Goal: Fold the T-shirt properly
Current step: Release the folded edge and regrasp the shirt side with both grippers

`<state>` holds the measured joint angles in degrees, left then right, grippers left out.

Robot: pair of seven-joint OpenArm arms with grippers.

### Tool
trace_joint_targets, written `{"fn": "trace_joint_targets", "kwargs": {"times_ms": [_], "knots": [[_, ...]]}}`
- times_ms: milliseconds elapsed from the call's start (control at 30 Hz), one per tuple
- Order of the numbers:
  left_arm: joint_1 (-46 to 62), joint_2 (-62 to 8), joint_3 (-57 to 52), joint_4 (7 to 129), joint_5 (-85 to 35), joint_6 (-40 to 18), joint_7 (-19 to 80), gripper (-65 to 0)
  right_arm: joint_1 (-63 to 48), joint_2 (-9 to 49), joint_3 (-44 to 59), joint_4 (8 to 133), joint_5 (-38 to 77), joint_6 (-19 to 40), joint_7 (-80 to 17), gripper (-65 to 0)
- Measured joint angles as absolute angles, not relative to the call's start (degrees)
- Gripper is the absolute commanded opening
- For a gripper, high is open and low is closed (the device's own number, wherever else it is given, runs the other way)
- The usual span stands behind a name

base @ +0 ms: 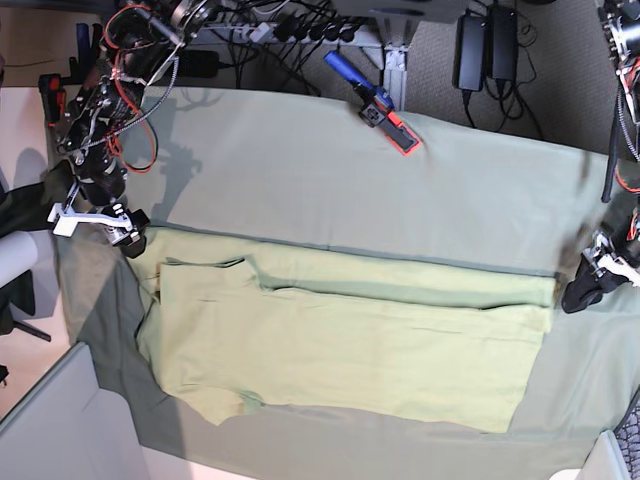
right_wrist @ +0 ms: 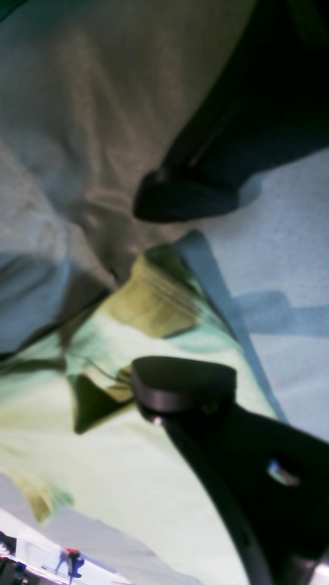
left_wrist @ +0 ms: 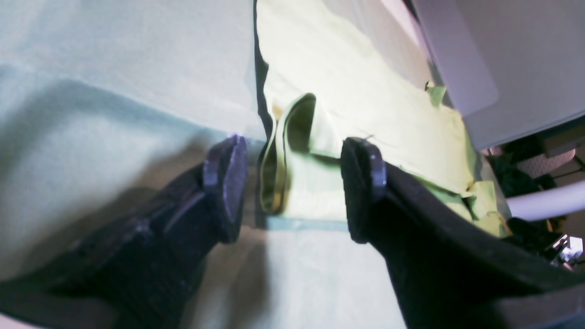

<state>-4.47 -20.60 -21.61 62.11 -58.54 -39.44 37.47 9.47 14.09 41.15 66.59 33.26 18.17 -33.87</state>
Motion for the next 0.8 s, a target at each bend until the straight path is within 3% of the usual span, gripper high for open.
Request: {"fn": "trace_joint_targets", "kwargs": {"times_ms": [800], "knots": [[-1.6,-17.1,-21.7,62.3,-57.4,-39.7,35.7,-29.0,10.3,10.8,36.1,66.6,34.6,19.1,-32.0,-20.5]]}}
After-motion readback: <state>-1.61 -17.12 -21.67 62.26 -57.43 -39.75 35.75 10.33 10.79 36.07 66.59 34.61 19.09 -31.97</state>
